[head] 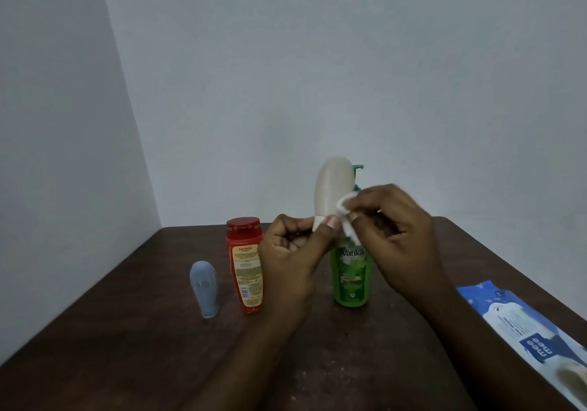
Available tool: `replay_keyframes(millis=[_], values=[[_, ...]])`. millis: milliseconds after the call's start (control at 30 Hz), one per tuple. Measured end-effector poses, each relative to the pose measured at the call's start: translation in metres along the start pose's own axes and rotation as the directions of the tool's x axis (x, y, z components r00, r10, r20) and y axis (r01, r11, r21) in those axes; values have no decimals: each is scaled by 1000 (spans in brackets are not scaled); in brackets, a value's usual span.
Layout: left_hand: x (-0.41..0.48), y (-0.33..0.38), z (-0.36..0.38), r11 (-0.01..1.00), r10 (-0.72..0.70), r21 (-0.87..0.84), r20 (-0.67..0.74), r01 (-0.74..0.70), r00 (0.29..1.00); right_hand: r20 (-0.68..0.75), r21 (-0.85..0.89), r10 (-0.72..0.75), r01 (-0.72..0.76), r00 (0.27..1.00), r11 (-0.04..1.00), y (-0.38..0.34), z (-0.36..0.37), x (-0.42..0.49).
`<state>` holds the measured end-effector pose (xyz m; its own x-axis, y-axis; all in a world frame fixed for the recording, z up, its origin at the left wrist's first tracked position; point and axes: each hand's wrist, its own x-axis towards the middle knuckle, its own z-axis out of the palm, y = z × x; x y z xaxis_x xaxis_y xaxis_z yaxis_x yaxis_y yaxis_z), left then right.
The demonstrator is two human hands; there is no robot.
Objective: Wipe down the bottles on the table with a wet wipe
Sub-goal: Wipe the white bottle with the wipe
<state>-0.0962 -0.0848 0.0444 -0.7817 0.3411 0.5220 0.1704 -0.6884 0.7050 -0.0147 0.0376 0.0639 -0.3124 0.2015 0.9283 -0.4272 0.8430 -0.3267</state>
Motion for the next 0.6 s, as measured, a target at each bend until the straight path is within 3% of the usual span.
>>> replay_keyframes(millis=[100,233,367,500,600], values=[[9,8,-3,988,-28,-150,-25,24,999,115,-17,-112,115,987,993,1,-3,-2],[14,5,-3,972,-146,-183,0,144,989,-97,-200,-156,134,983,971,8,-7,-5],[14,-7,-9,863,-484,-166,4,478,875,-263,-268,-178,105,948,958,19,-16,-5],[-1,-26,-33,750,-641,122,-106,650,760,-306,-285,-197,108,931,952,24,-20,-4],[-10,-36,-47,639,-630,417,-199,646,751,-274,-293,-215,132,937,947,26,-19,-5]])
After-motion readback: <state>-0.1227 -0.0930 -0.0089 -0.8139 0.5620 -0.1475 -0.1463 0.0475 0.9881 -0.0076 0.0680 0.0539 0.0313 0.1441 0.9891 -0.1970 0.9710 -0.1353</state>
